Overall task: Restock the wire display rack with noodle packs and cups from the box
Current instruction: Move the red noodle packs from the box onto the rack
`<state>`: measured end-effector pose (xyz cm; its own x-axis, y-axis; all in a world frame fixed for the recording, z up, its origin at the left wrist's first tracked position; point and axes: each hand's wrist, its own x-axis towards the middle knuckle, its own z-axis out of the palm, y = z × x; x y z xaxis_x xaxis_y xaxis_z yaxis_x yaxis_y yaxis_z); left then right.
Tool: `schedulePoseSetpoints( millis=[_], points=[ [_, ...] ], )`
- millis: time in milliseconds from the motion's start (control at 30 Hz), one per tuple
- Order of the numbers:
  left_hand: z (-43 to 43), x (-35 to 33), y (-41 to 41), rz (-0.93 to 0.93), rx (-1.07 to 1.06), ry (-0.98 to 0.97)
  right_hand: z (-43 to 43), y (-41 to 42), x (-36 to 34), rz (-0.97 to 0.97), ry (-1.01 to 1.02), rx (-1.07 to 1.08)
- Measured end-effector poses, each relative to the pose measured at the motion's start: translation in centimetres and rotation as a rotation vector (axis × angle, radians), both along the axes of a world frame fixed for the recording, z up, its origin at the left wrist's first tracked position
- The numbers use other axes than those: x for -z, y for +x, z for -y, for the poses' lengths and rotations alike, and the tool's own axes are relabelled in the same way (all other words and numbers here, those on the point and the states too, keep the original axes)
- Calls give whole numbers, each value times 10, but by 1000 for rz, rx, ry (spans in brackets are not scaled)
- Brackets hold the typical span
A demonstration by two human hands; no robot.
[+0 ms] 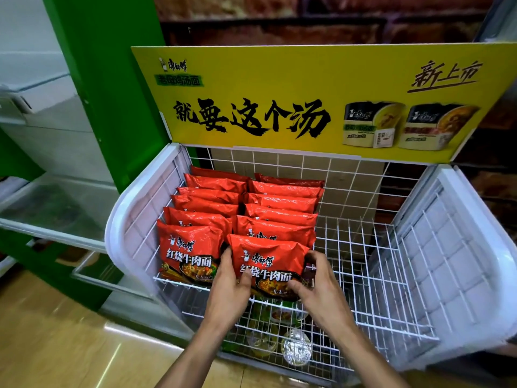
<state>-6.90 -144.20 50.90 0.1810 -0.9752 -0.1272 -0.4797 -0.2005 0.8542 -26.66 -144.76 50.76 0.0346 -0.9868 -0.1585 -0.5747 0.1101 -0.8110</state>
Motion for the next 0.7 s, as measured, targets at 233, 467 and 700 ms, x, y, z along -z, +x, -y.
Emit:
schedulePoseSetpoints(
  millis=[233,467,700],
  points=[
    [-8,4,9,-11,23,13,-12,4,-1,38,32,106],
    [-25,-7,19,9,0,-62,-35,16,-6,34,8,218],
    [-42,-12,19,-48,235,-113,-76,33,-11,110,-83,301]
  ],
)
